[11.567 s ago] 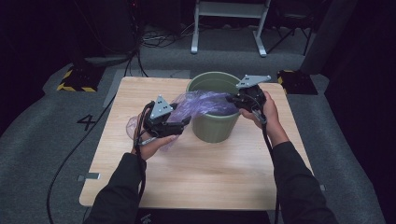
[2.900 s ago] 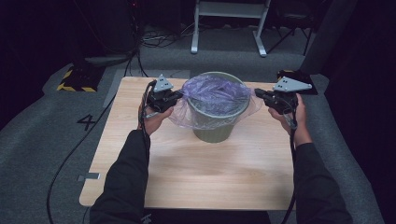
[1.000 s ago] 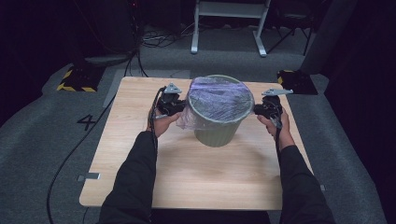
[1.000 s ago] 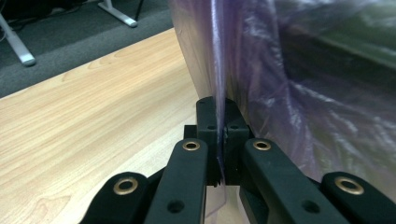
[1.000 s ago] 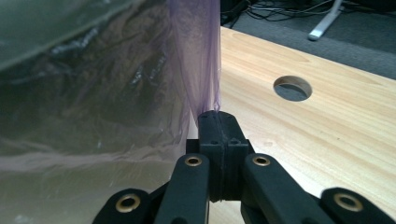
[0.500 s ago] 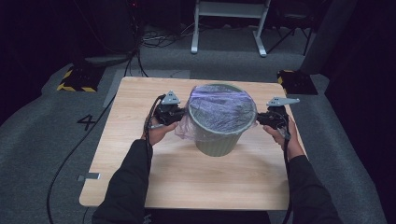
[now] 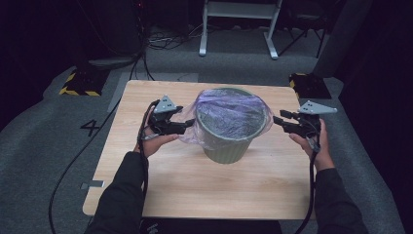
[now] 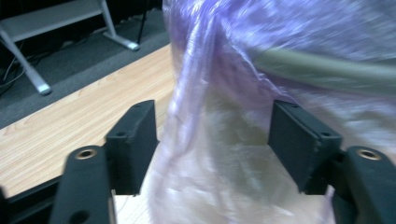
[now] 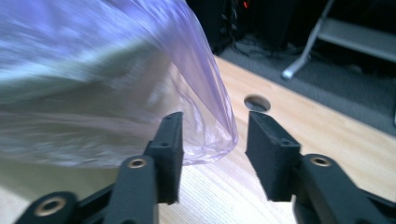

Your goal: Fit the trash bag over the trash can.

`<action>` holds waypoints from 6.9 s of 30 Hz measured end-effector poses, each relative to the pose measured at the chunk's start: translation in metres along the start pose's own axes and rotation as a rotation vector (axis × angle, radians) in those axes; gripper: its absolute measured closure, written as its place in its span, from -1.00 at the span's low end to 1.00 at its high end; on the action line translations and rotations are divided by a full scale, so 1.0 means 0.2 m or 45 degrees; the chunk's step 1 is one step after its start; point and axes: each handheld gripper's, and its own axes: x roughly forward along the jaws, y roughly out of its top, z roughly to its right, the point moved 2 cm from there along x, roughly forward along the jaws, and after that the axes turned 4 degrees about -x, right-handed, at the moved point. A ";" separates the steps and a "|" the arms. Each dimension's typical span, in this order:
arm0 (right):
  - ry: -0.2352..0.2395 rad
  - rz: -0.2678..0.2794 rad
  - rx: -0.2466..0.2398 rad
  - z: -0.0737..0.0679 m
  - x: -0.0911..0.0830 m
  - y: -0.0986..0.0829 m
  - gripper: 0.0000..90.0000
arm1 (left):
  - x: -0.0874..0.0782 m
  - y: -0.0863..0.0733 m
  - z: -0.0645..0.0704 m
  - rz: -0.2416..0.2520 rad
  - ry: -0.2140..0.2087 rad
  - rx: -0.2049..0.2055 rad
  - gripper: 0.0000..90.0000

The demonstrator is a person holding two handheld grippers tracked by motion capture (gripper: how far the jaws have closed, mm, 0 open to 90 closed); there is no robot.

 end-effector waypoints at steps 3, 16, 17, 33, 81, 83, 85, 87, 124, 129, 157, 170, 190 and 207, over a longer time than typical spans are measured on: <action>0.045 0.077 -0.047 -0.04 -0.08 0.02 0.05 | -0.07 -0.01 0.03 0.031 -0.061 0.024 -0.41; 0.181 0.090 -0.361 -0.32 -0.13 0.04 -0.43 | -0.11 -0.09 0.30 -0.029 -0.231 0.147 -0.63; 0.164 0.077 -0.378 -0.33 -0.11 0.04 -0.41 | -0.10 -0.10 0.32 -0.039 -0.233 0.158 -0.63; 0.213 0.050 -0.396 -0.33 -0.03 -0.07 1.00 | -0.01 -0.17 0.33 -0.139 -0.234 0.292 0.75; 0.202 -0.005 -0.278 -0.13 -0.38 -0.11 -0.41 | -0.21 0.09 0.02 0.161 -0.008 0.048 -0.44; 0.165 0.019 -0.257 -0.11 -0.38 -0.07 -0.41 | -0.19 0.11 0.03 0.150 -0.016 0.059 -0.42; 0.123 0.045 -0.240 -0.10 -0.38 -0.03 -0.40 | -0.18 0.13 0.03 0.138 -0.001 0.070 -0.36; 0.105 0.073 -0.203 -0.08 -0.36 0.02 -0.38 | -0.16 0.15 0.03 0.142 -0.002 0.078 -0.25; -0.043 0.004 -0.002 0.06 0.24 0.24 1.00 | 0.24 0.20 -0.16 -0.040 0.096 0.026 0.96; -0.056 -0.031 0.059 0.08 0.32 0.21 1.00 | 0.32 0.17 -0.20 -0.069 0.093 -0.050 0.97; 0.040 -0.157 0.131 0.04 0.42 -0.03 0.90 | 0.42 -0.08 -0.22 -0.152 0.051 -0.193 0.33; 0.064 0.041 -0.030 -0.01 0.07 -0.06 -0.07 | 0.07 -0.08 -0.07 0.011 0.016 -0.015 -0.46; 0.116 0.065 -0.298 -0.41 0.02 -0.06 -0.33 | 0.06 -0.17 0.25 -0.008 -0.101 0.142 -0.31; 0.206 0.099 -0.302 -0.41 0.00 -0.12 1.00 | 0.10 -0.22 0.25 -0.086 -0.111 0.224 0.99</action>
